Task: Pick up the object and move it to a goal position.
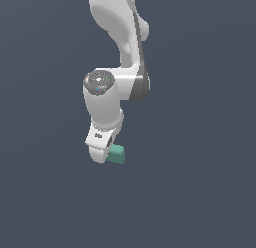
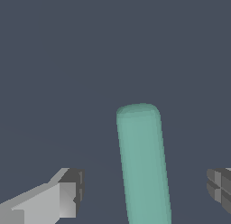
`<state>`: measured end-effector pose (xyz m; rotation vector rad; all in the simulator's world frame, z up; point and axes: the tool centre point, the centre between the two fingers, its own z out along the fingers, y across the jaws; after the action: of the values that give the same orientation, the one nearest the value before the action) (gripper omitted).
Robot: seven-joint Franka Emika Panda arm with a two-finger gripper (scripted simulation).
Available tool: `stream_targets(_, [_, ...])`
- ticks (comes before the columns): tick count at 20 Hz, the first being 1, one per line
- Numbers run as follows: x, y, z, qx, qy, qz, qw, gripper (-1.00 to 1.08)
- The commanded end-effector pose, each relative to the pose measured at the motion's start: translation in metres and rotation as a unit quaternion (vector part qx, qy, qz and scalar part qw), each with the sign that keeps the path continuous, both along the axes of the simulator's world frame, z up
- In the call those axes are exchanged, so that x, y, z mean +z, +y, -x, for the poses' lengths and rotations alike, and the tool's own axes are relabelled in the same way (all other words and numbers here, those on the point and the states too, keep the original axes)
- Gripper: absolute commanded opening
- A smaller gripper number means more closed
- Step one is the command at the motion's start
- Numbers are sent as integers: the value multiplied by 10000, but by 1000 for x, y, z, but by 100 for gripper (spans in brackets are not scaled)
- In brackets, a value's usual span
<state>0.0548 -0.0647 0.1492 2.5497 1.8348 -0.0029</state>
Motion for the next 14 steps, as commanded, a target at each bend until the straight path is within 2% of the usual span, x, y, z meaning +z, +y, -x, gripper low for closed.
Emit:
stream_targets(1, [-1,-3,-1,204,-2,-3,9998,100])
stream_targets(8, [-3,-9,-3,520,-6,-6,9986,100])
stream_targets(14, [-4,-10,-3,547,-5,-7,9985,100])
